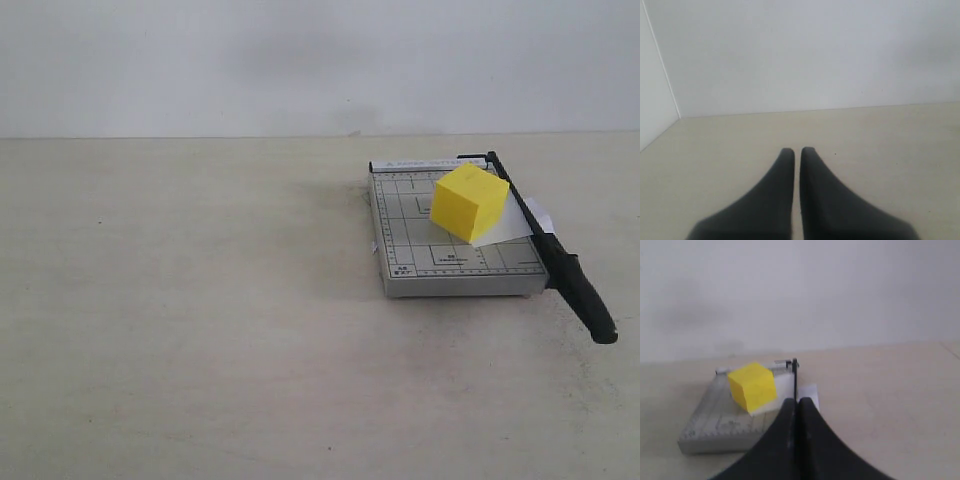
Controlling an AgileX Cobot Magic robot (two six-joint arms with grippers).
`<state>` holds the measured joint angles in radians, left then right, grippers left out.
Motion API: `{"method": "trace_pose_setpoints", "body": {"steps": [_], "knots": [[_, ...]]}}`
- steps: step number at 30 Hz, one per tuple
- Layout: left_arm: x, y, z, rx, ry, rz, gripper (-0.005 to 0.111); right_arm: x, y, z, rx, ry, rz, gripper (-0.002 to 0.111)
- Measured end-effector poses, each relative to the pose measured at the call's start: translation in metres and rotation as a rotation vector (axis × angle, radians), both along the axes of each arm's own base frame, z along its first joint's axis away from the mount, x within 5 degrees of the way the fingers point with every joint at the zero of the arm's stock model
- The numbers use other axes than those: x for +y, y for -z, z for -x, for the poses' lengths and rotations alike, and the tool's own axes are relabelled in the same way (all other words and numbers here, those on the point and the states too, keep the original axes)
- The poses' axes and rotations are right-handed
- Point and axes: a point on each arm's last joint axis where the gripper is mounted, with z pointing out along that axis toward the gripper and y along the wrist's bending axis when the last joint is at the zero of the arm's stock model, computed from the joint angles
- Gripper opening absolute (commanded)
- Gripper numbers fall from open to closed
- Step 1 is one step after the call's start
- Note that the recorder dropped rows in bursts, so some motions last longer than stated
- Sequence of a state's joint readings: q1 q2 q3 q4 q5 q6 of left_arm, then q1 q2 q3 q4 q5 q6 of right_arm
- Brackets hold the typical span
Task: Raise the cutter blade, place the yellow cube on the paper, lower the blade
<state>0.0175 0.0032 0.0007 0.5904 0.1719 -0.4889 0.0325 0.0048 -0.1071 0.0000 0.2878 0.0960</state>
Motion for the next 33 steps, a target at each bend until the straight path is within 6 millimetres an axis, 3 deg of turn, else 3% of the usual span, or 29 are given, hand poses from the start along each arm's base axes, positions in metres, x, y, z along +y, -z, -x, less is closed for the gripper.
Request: {"method": "trace_pose_setpoints", "body": {"steps": [4, 10, 33], "knots": [[0.0, 0.0, 0.0, 0.0, 0.0, 0.0, 0.005, -0.001, 0.03, -0.005, 0.065, 0.006, 0.042, 0.0], [0.0, 0.0, 0.0, 0.0, 0.0, 0.0, 0.005, -0.001, 0.039, -0.004, 0.147, 0.008, 0.049, 0.0], [0.0, -0.001, 0.0, -0.006, 0.004, 0.0, 0.005, -0.001, 0.041, -0.003, 0.163, 0.009, 0.051, 0.0]]}}
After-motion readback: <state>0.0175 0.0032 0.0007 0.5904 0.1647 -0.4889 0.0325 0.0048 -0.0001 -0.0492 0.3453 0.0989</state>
